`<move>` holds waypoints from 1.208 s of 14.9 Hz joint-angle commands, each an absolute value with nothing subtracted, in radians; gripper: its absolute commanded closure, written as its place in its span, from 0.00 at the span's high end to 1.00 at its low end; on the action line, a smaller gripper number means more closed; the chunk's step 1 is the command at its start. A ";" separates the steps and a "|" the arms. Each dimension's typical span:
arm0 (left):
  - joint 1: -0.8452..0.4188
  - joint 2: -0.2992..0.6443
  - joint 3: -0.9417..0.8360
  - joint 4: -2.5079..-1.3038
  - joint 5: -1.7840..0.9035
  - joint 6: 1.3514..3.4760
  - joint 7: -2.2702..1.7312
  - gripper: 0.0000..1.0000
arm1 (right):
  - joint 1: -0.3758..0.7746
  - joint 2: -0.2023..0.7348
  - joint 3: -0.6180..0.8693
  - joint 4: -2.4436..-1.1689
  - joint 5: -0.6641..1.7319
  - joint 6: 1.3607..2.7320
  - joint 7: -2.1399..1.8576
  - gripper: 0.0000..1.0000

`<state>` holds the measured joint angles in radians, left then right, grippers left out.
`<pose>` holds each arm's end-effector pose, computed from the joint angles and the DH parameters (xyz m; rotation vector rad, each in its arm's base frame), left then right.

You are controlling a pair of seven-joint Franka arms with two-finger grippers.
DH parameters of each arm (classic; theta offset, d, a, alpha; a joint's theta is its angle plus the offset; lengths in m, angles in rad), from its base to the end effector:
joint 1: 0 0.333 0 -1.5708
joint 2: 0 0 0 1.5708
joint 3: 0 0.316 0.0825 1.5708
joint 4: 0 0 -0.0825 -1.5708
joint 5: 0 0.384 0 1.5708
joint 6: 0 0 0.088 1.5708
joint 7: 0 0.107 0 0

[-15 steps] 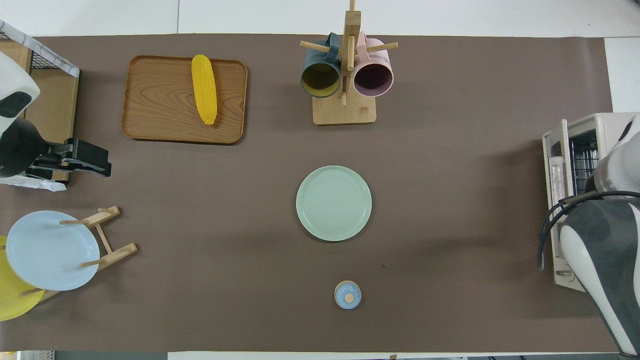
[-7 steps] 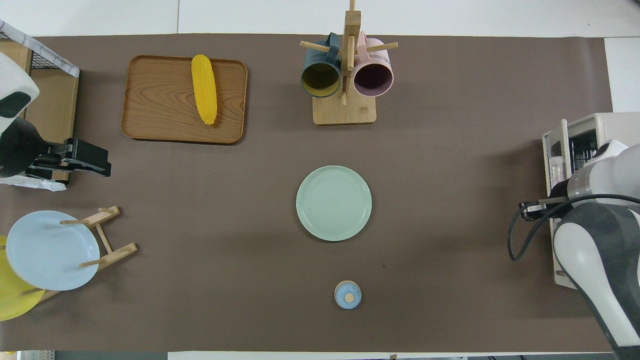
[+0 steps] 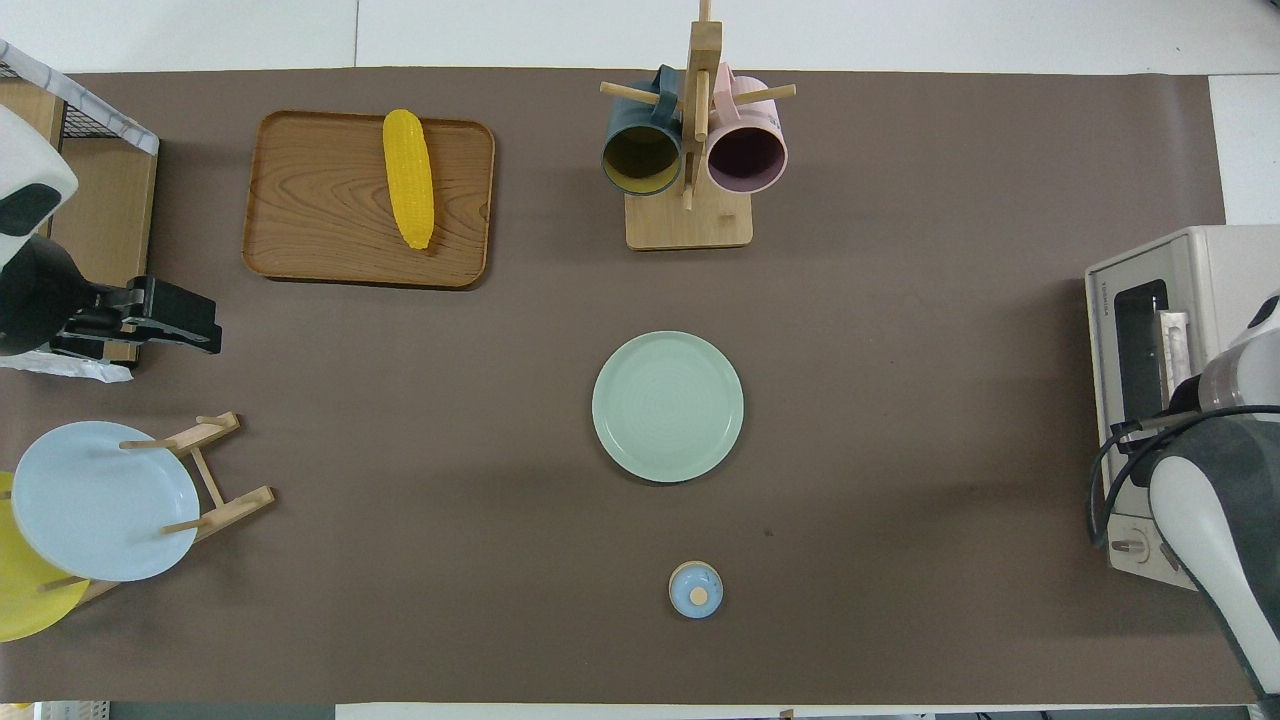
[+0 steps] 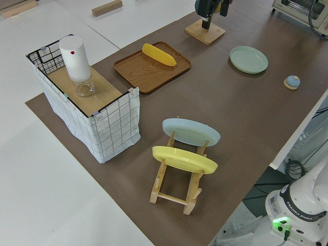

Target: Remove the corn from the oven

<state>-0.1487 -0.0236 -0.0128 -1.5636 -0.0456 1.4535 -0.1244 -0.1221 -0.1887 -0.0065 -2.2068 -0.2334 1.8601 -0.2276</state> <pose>0.5269 -0.0913 0.6311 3.1053 -0.0628 -0.1430 0.4684 -0.0787 0.4495 2.9302 0.2701 -0.2858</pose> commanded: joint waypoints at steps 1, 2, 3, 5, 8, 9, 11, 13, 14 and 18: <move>-0.144 -0.049 -0.020 -1.586 -0.026 1.456 -0.123 1.00 | -0.132 -0.212 0.002 -2.227 -0.259 1.873 -0.261 0.00; -0.146 -0.049 -0.020 -1.586 -0.026 1.456 -0.123 1.00 | -0.130 -0.209 0.002 -2.221 -0.258 1.873 -0.256 0.00; -0.146 -0.049 -0.020 -1.588 -0.026 1.456 -0.123 1.00 | -0.124 -0.206 0.003 -2.215 -0.246 1.873 -0.250 0.00; -0.146 -0.049 -0.020 -1.588 -0.026 1.457 -0.121 1.00 | -0.114 -0.196 0.009 -2.186 -0.195 1.868 -0.221 0.10; -0.144 -0.049 -0.021 -1.588 -0.026 1.457 -0.123 1.00 | -0.049 -0.180 0.011 -2.093 -0.037 1.806 -0.186 0.46; -0.144 -0.049 -0.021 -1.588 -0.026 1.459 -0.123 1.00 | -0.037 -0.170 0.012 -2.050 -0.020 1.772 -0.178 0.79; -0.144 -0.049 -0.021 -1.588 -0.026 1.459 -0.123 1.00 | -0.009 -0.143 0.012 -1.968 -0.015 1.721 -0.167 1.00; -0.144 -0.049 -0.021 -1.588 -0.026 1.460 -0.123 1.00 | -0.008 -0.111 0.012 -1.898 0.009 1.674 -0.132 1.00; -0.144 -0.049 -0.021 -1.588 -0.026 1.459 -0.123 1.00 | -0.008 -0.100 0.012 -1.864 0.026 1.642 -0.120 1.00; -0.144 -0.049 -0.021 -1.588 -0.026 1.457 -0.123 1.00 | -0.018 -0.019 0.067 -1.720 0.025 1.536 -0.057 1.00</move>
